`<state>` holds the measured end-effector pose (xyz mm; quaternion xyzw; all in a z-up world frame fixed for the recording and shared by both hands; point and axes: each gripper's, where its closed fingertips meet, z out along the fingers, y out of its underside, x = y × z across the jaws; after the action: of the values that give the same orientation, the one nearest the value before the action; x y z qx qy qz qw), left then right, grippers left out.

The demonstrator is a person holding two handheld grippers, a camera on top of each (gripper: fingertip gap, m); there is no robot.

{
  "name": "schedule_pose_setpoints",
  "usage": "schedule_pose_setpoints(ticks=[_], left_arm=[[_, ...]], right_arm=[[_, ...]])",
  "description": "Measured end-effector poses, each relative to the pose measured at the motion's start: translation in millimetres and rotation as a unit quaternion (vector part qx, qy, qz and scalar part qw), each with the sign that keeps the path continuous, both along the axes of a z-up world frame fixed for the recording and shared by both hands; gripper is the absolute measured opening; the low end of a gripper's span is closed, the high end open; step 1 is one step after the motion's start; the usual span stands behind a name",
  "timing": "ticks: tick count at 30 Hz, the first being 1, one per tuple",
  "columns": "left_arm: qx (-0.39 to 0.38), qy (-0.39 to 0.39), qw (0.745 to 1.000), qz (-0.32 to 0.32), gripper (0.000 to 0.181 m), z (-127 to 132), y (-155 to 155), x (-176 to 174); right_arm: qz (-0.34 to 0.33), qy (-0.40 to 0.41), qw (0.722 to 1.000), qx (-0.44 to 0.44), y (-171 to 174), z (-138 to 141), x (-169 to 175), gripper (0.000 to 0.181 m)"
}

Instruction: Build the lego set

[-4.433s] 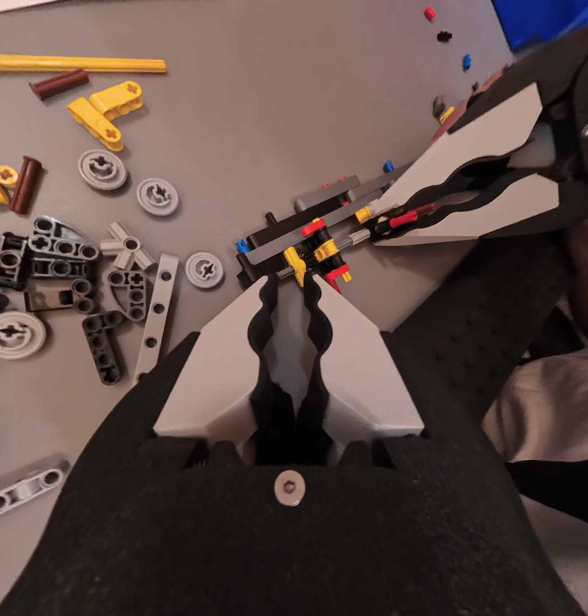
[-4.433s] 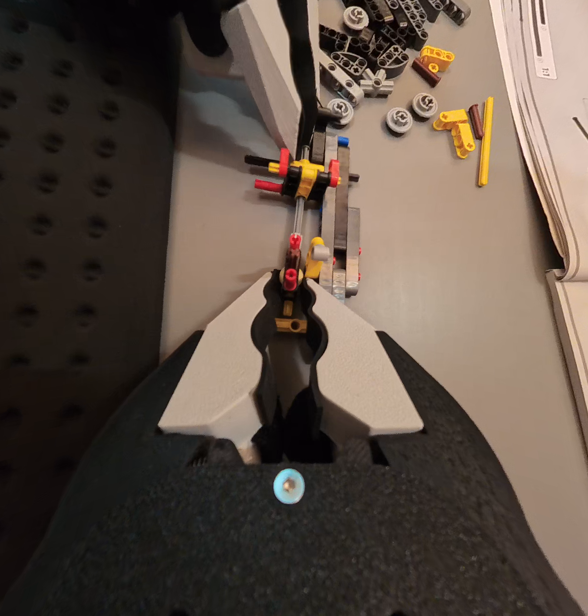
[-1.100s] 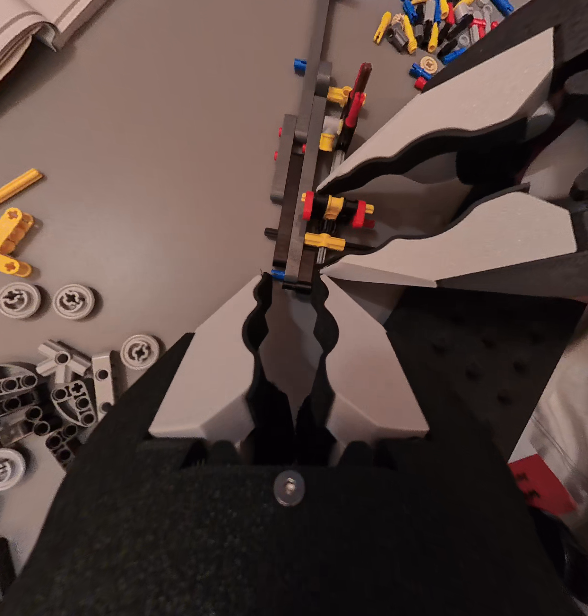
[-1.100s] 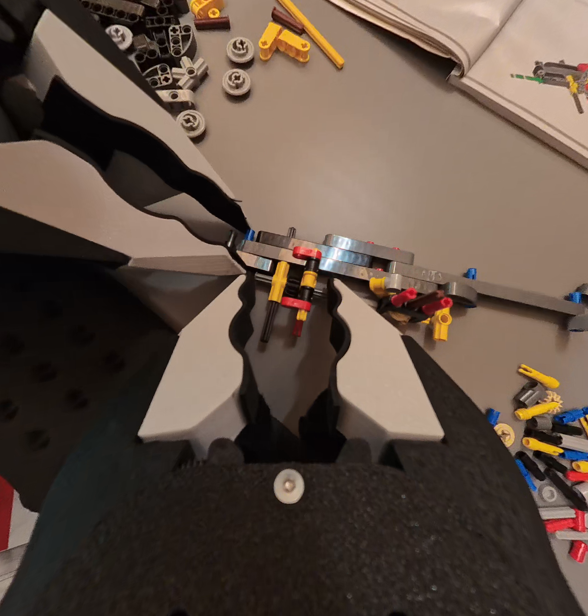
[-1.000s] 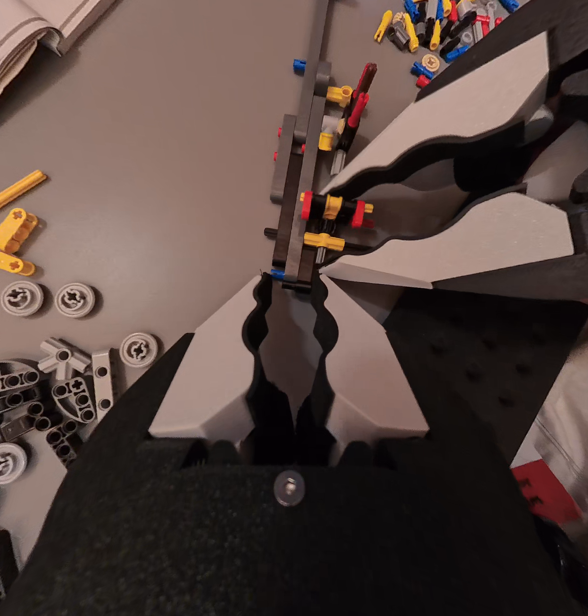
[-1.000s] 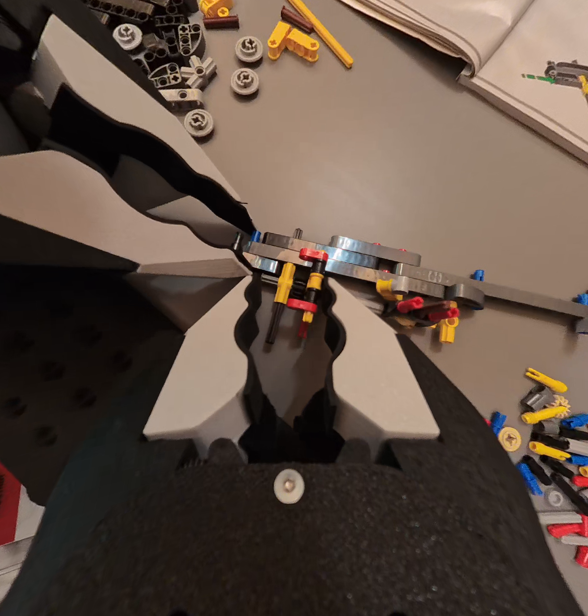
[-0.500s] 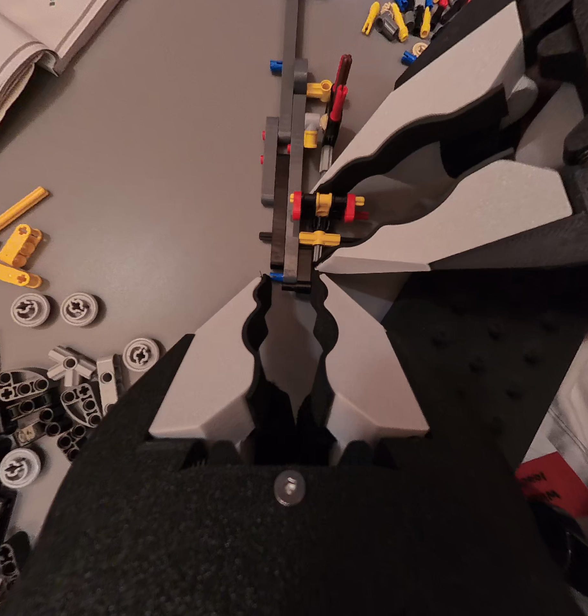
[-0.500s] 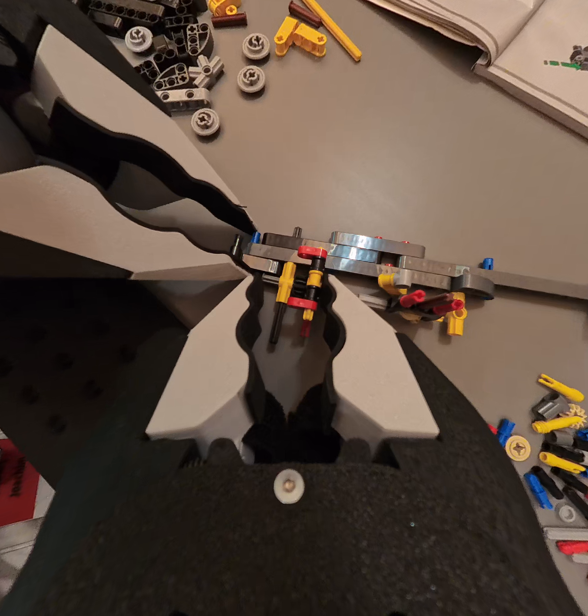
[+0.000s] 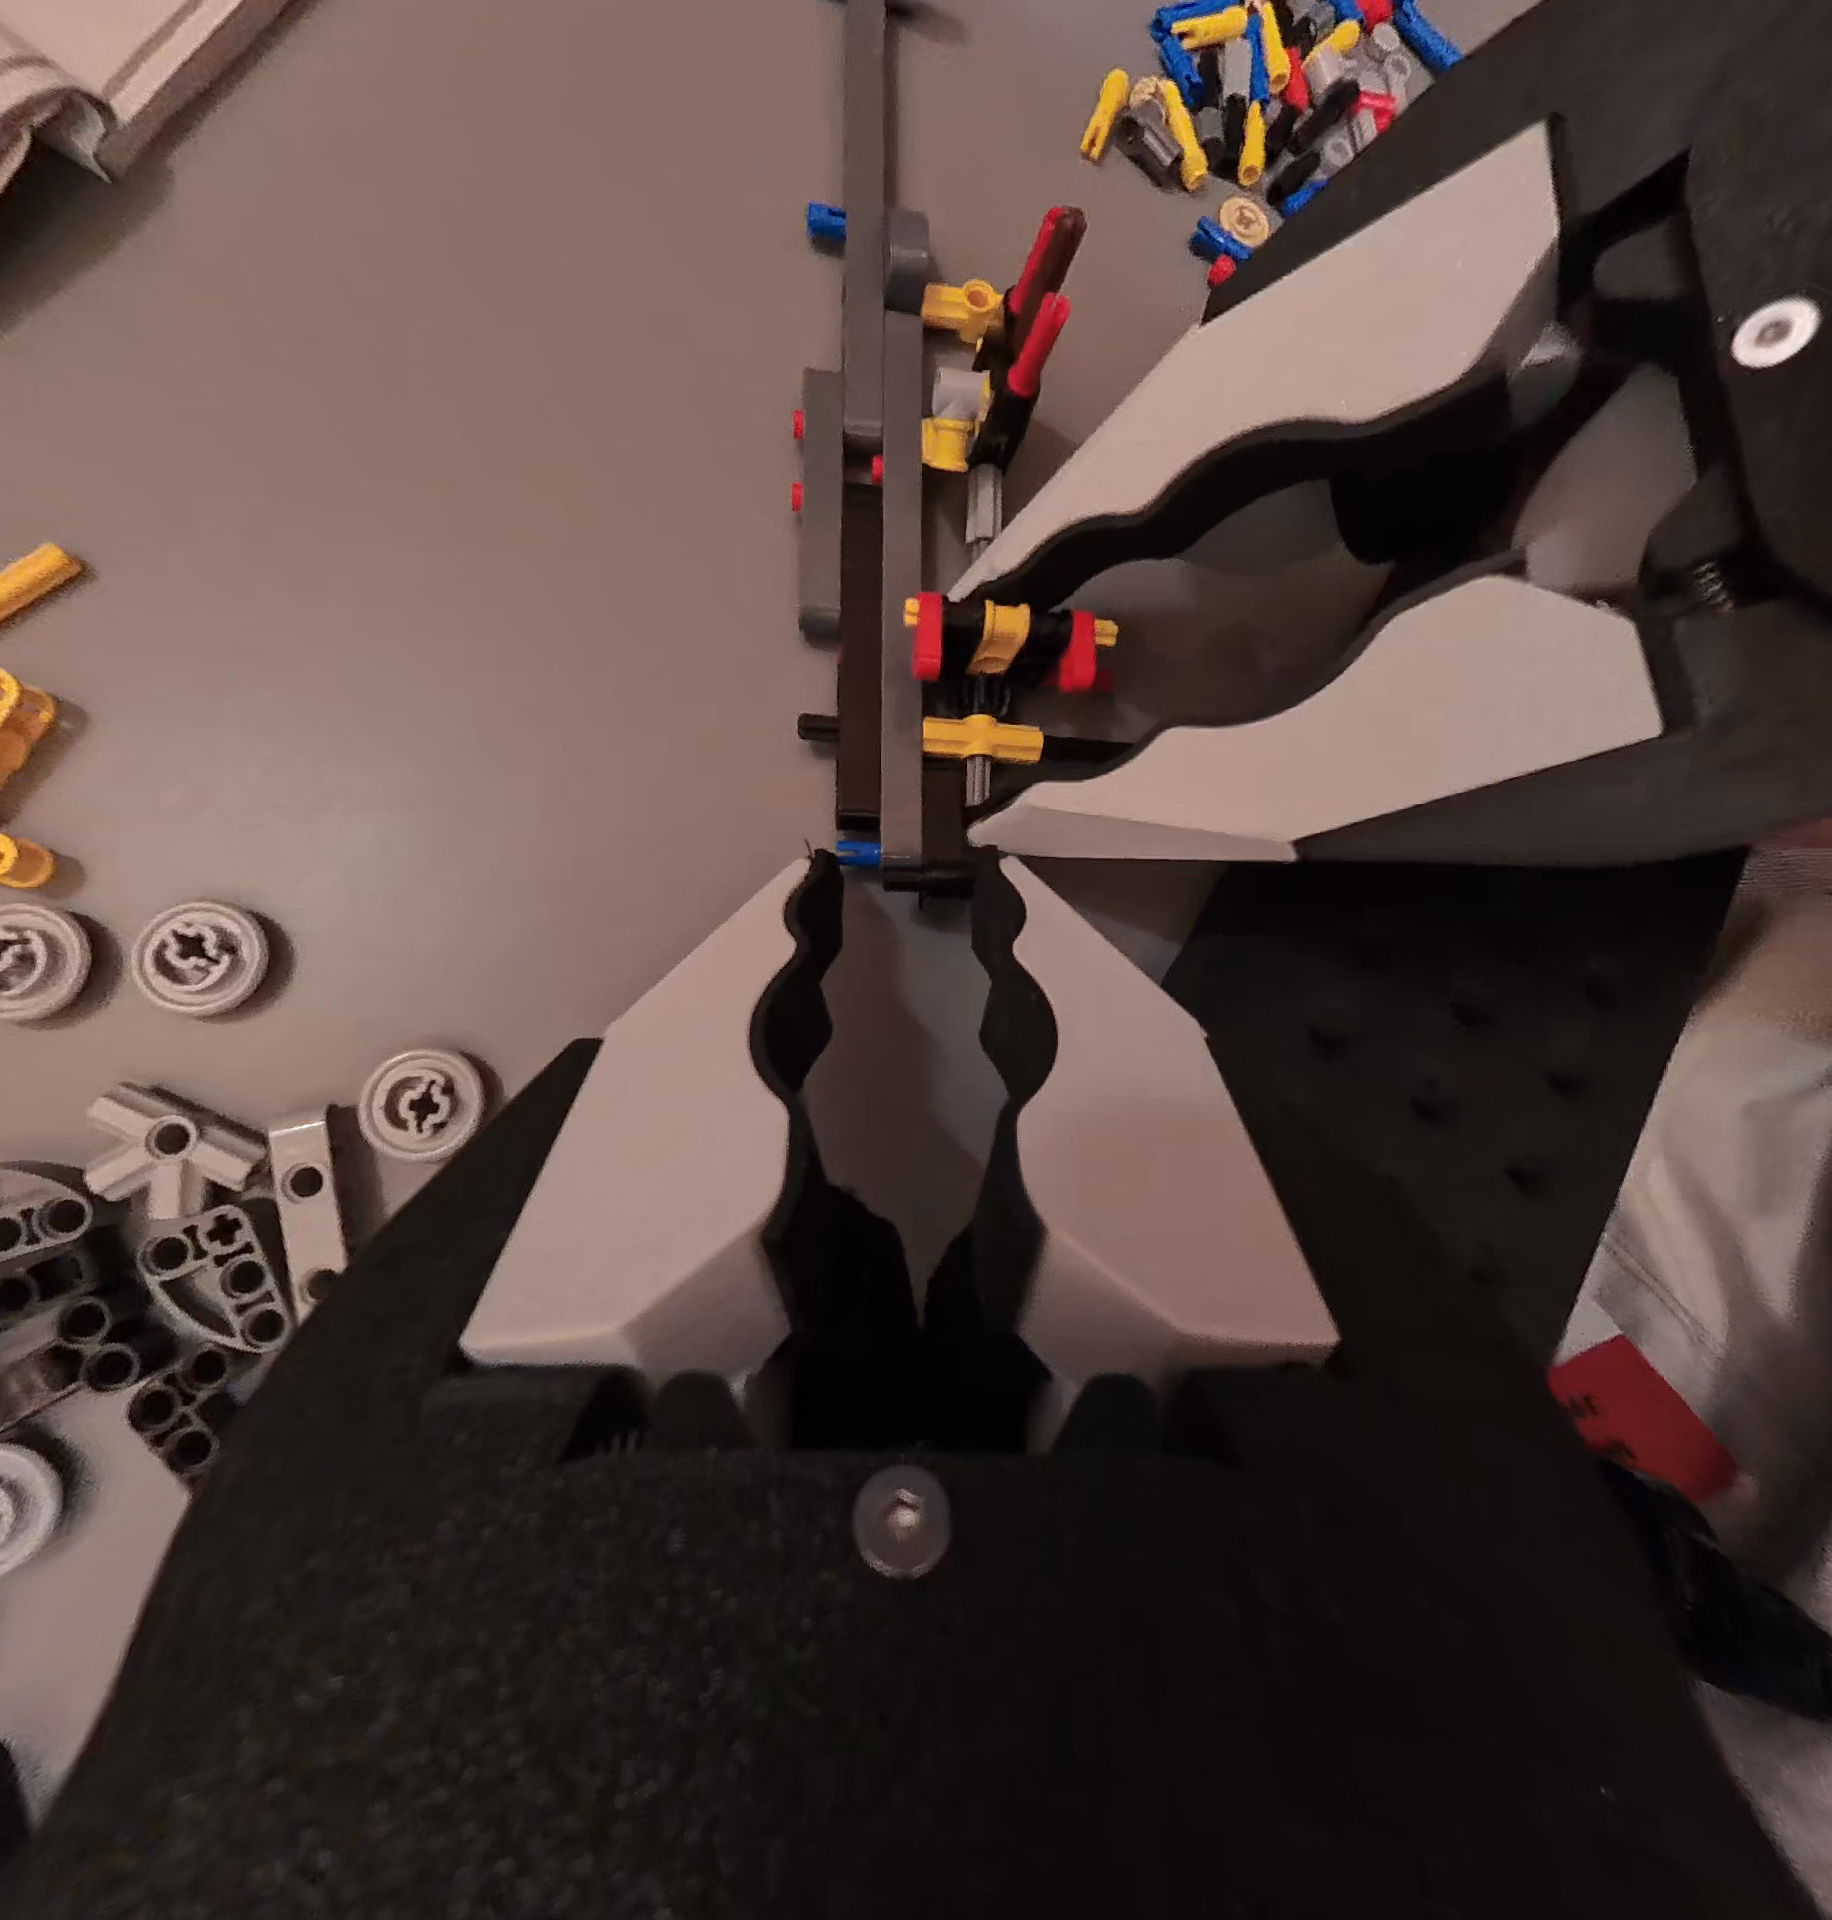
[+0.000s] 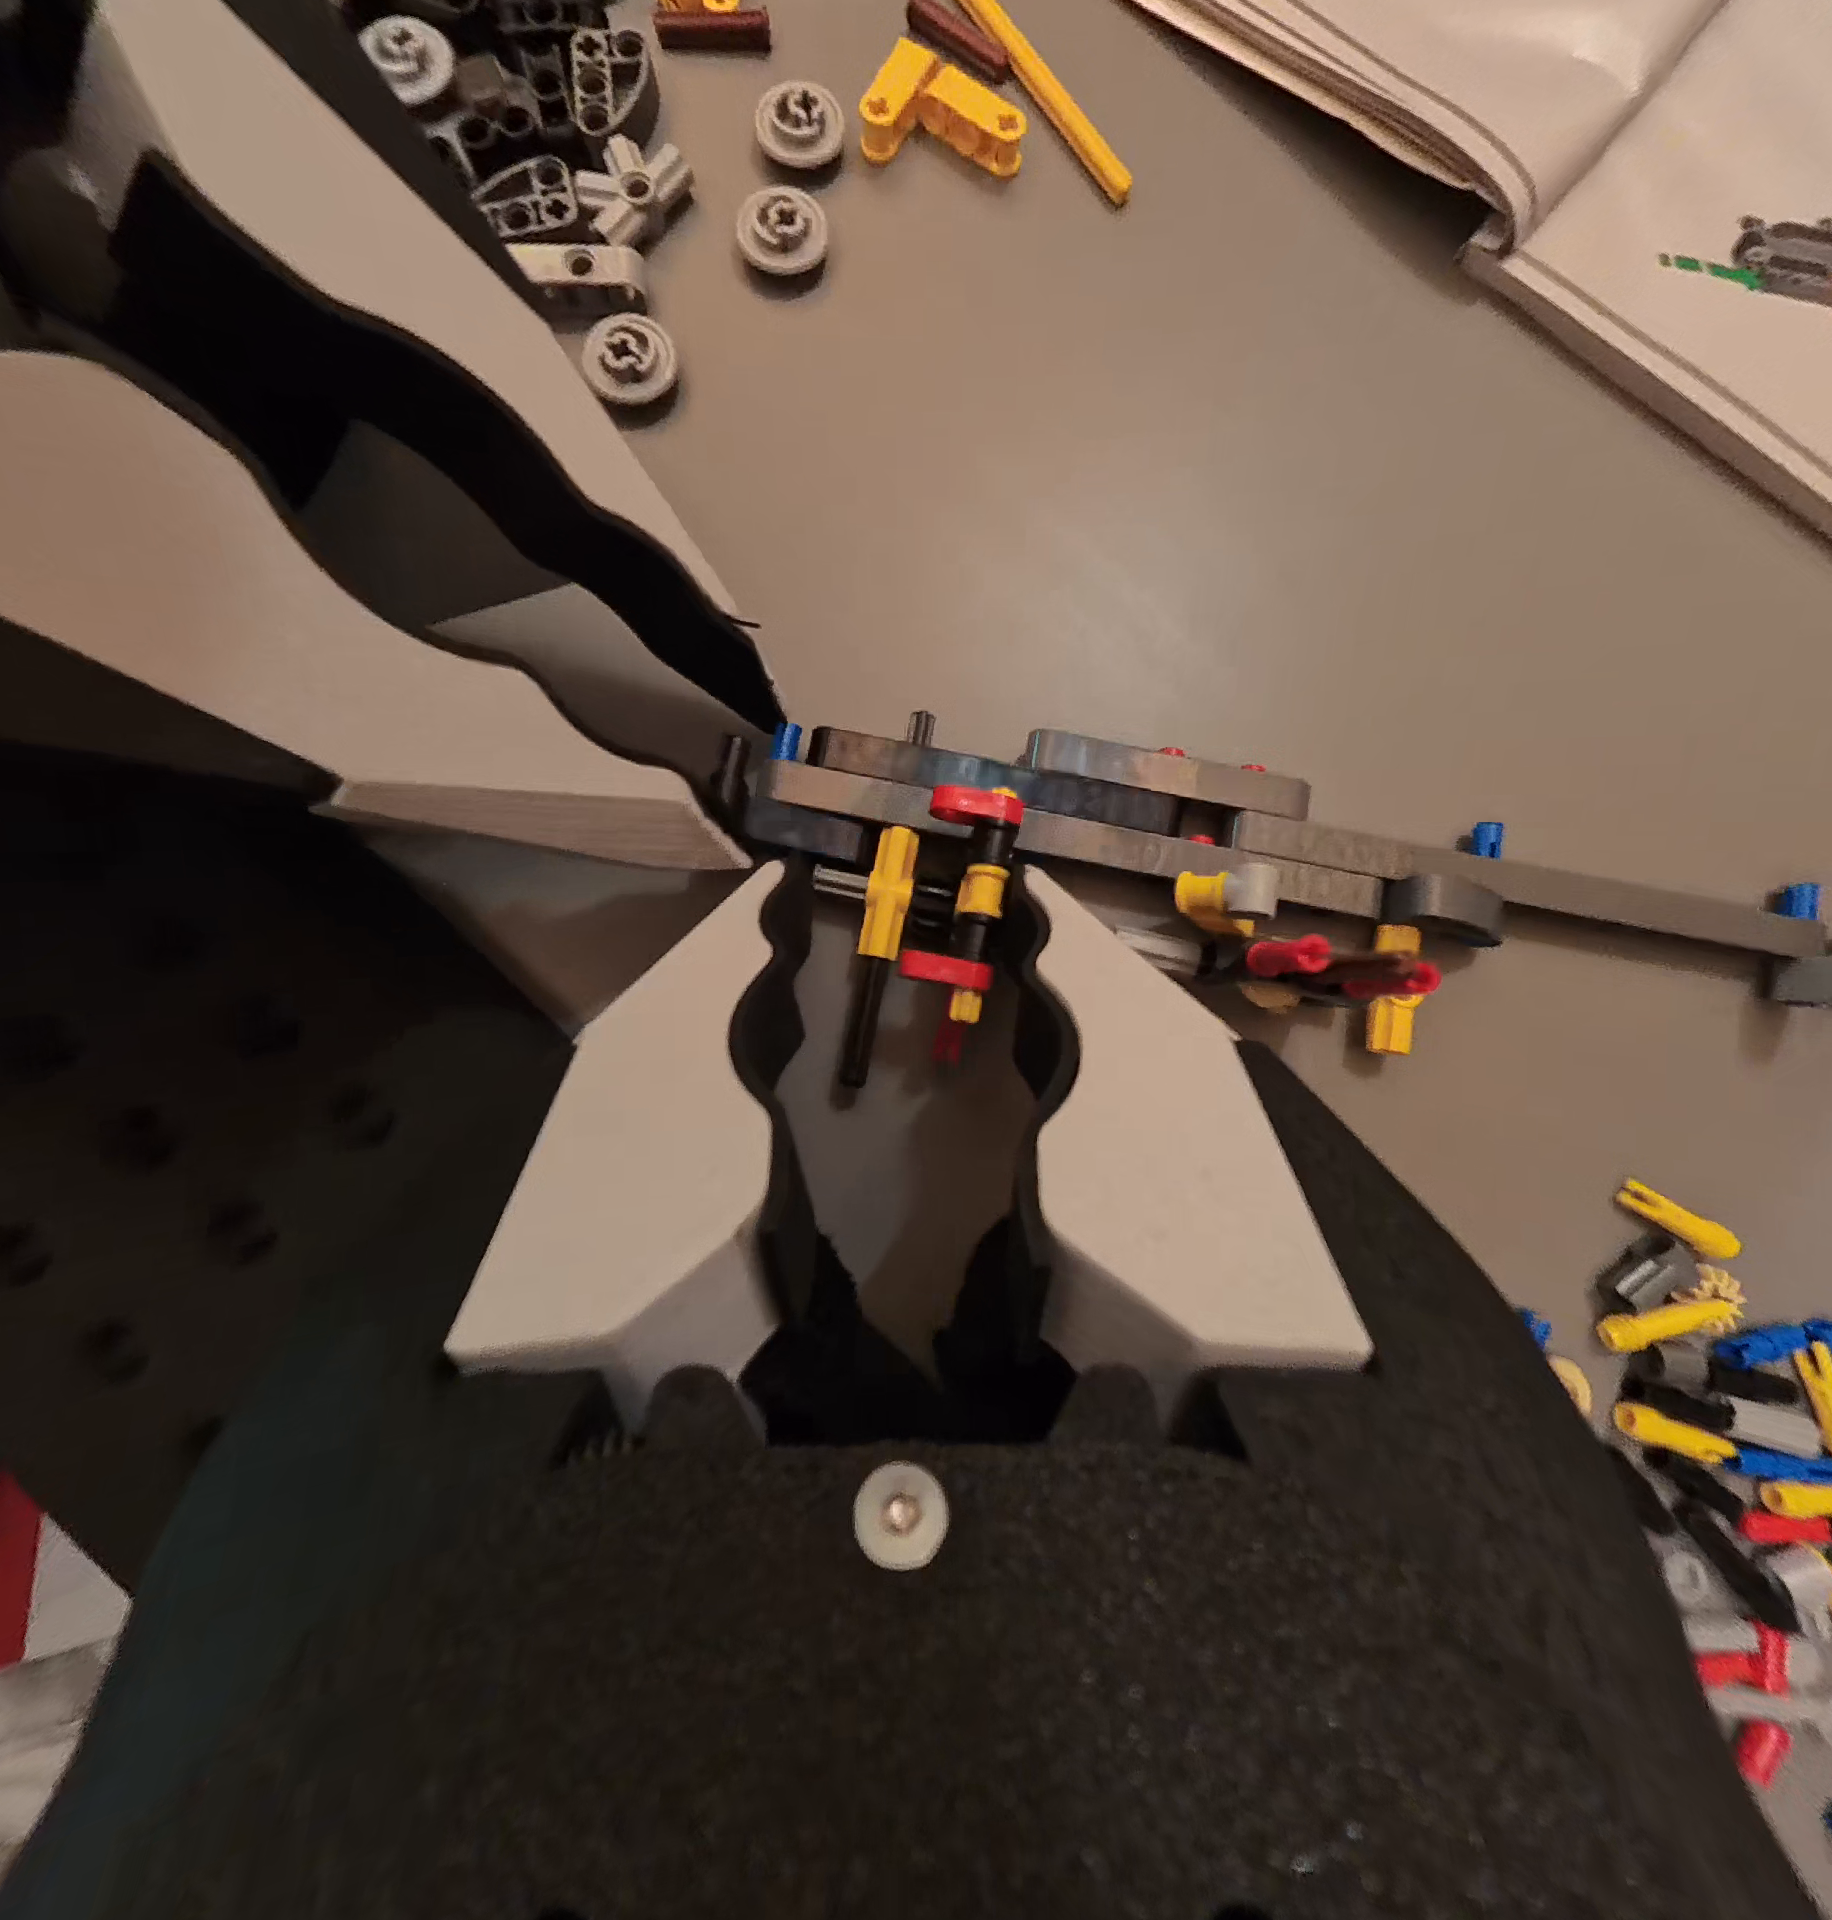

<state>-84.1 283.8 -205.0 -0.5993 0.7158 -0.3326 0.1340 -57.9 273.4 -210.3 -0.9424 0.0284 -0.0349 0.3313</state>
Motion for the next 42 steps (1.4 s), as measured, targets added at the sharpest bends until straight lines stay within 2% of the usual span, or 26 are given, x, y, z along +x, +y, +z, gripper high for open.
schedule_pose_setpoints(ticks=[2,5,13,15,17,19,22,23,26,27,29,31,34,42], left_arm=[[0.026,-0.011,1.0,-0.007,0.023,1,0,0],[0.051,-0.022,0.998,-0.02,0.023,1,-1,-2],[0.038,-0.024,0.999,-0.025,0.024,2,-3,-3],[-0.016,-0.02,0.999,-0.048,0.026,7,-5,-7],[-0.118,-0.029,0.992,-0.046,0.026,24,0,-6],[-0.2,-0.029,0.978,-0.046,0.041,37,4,-3],[-0.287,0.003,0.957,-0.047,0.045,38,1,3],[-0.295,0.018,0.954,-0.047,0.045,33,0,4],[-0.342,0.03,0.936,-0.072,0.015,35,-13,4],[-0.359,0.025,0.93,-0.074,0.01,38,-15,5],[-0.377,0.029,0.922,-0.082,0.009,41,-19,5],[-0.391,0.032,0.916,-0.087,0.008,42,-23,6],[-0.387,0.023,0.917,-0.099,0.007,43,-25,5],[-0.389,0.027,0.915,-0.106,0.007,42,-27,3]], right_arm=[[-0.018,0.004,1.0,-0.001,0,0,-1,0.036],[-0.01,0.011,1.0,-0.008,-2,0,-2,0.035],[0.006,0.012,1.0,-0.001,-3,0,-2,0.033],[0.037,0.003,0.999,0.006,-5,2,-3,0.033],[0.062,-0.007,0.998,0.02,-7,9,-1,0.032],[0.096,-0.043,0.994,0.023,-10,14,3,0.032],[0.159,-0.073,0.984,0.039,-10,21,-6,0.032],[0.176,-0.083,0.98,0.044,-9,24,-9,0.032],[0.198,-0.109,0.972,0.068,-5,36,-9,0.032],[0.205,-0.109,0.97,0.074,-4,39,-11,0.032],[0.23,-0.132,0.961,0.082,-5,40,-13,0.032],[0.225,-0.128,0.962,0.084,-4,42,-12,0.031],[0.221,-0.11,0.964,0.098,-4,44,-11,0.031],[0.227,-0.122,0.961,0.105,-6,43,-11,0.028]])
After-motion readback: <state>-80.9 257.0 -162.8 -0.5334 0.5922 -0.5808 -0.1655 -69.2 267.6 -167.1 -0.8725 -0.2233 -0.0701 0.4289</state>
